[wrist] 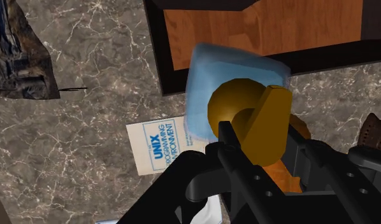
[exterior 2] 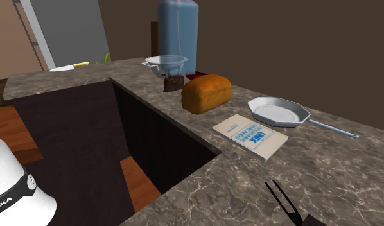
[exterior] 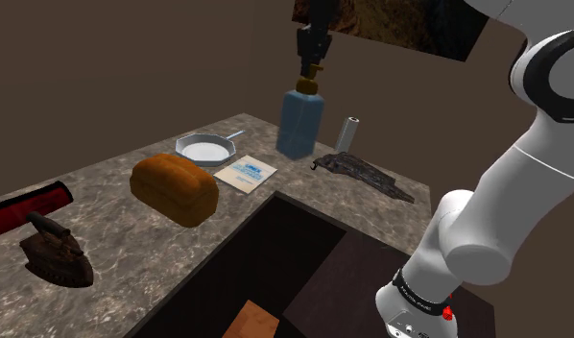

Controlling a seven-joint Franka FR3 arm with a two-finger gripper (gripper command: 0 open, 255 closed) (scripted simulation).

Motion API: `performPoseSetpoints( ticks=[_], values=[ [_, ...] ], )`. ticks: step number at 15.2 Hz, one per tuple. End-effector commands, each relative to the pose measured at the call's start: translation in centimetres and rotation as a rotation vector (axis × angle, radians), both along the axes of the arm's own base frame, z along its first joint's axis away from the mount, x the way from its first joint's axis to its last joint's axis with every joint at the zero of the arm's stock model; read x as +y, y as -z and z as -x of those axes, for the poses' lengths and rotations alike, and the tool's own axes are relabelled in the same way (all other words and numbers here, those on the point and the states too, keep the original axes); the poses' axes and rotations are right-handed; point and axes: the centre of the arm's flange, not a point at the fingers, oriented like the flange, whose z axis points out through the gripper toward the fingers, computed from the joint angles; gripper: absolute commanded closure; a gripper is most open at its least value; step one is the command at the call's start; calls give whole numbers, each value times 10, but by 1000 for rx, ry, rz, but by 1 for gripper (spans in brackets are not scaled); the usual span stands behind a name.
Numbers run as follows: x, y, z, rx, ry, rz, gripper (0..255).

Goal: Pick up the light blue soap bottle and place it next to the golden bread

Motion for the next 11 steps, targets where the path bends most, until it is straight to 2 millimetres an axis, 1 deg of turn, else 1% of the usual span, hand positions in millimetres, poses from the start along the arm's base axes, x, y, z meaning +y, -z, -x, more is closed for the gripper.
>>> performPoseSetpoints(
  ticks=[1, 11],
  values=[
    [25, 1, -5, -1, 1, 0, 255],
    [152, 20, -38, -1, 1, 0, 255]
  ],
)
